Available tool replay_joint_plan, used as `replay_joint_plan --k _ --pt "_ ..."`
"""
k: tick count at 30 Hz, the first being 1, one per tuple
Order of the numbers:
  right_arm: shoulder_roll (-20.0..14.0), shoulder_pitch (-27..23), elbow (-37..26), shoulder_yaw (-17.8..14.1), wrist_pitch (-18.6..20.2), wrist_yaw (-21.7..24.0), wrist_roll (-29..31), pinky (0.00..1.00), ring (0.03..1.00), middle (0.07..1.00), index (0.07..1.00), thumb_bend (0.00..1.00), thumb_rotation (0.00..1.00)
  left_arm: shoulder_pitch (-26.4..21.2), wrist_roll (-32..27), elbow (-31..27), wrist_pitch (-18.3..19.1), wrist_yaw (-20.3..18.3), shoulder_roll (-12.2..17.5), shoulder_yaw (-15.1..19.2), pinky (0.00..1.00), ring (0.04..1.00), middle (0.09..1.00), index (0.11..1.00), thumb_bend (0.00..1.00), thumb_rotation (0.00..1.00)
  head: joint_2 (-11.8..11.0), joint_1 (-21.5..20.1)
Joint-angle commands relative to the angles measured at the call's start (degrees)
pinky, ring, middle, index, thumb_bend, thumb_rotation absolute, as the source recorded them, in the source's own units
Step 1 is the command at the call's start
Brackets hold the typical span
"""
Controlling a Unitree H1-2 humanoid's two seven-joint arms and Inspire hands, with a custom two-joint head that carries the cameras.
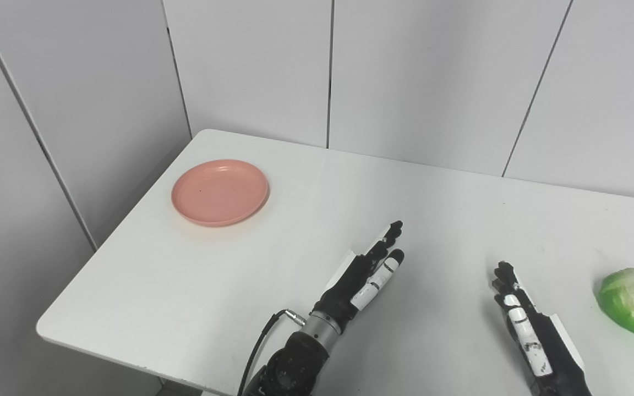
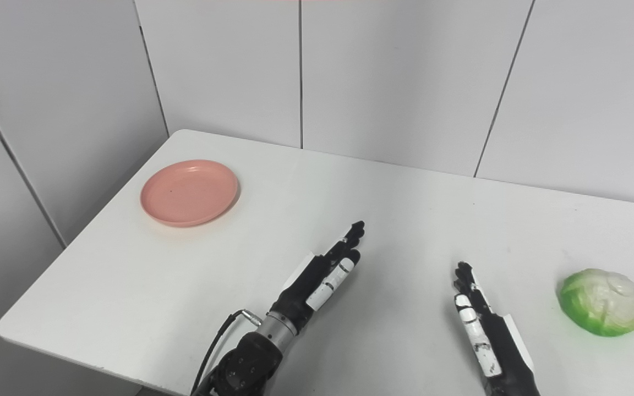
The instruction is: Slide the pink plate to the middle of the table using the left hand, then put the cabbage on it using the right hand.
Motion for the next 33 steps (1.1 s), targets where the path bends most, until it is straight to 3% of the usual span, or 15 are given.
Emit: replay_joint_plan --k 1,3,8,12,16,24,27,33 --pt "0.2 0.1 -1.0 0.2 1.7 0.1 -0.4 1.00 1.000 1.000 1.000 0.15 1.00 4.4 -0.9 4.2 0.9 -0.4 0.7 -0.2 1.00 1.000 1.000 1.000 0.54 1.00 0.0 0.1" --pt "0.2 0.1 -1.1 0.3 1.8 0.0 -0.6 1.00 1.000 1.000 1.000 0.16 1.00 4.5 -0.9 2.7 2.2 -0.4 0.8 0.0 1.00 1.000 1.000 1.000 0.55 1.00 0.0 0.1" --pt "0.2 0.0 -0.9 0.3 1.5 -0.1 -1.1 1.00 1.000 1.000 1.000 0.16 1.00 3.8 -4.0 0.0 0.3 -1.6 0.7 1.0 1.00 1.000 1.000 1.000 0.48 1.00 -0.1 0.9" --pt "0.2 0.0 -0.8 0.0 1.4 0.0 -0.7 1.00 1.000 1.000 1.000 0.16 1.00 2.4 -6.8 -5.0 1.9 -2.5 1.0 2.3 1.00 1.000 1.000 1.000 0.41 1.00 -0.4 2.1" --pt "0.0 0.0 -0.5 -0.2 0.7 0.3 -0.2 1.00 1.000 1.000 1.000 0.12 1.00 0.0 -9.5 -12.2 6.5 -3.3 1.8 4.1 1.00 1.000 1.000 1.000 0.37 1.00 -0.6 2.8" --pt "-0.1 0.0 -1.2 0.0 1.7 0.6 0.1 1.00 1.000 1.000 1.000 0.10 1.00 -9.7 -13.3 -18.7 13.0 -3.8 8.2 10.5 0.98 0.990 0.995 0.986 0.48 1.00 -0.7 3.5" --pt "-0.1 0.2 -1.5 0.1 1.8 0.3 -0.3 1.00 1.000 1.000 1.000 0.09 1.00 -12.9 -14.5 -19.3 15.4 -2.9 9.6 12.9 0.97 0.968 0.974 0.965 0.48 1.00 -0.8 3.6" --pt "-0.1 0.3 -1.8 0.2 1.7 0.3 -0.7 1.00 1.000 1.000 1.000 0.09 1.00 -18.4 -15.8 -18.1 16.1 -0.8 12.7 18.3 0.92 0.930 0.936 0.925 0.45 1.00 -1.1 4.2"
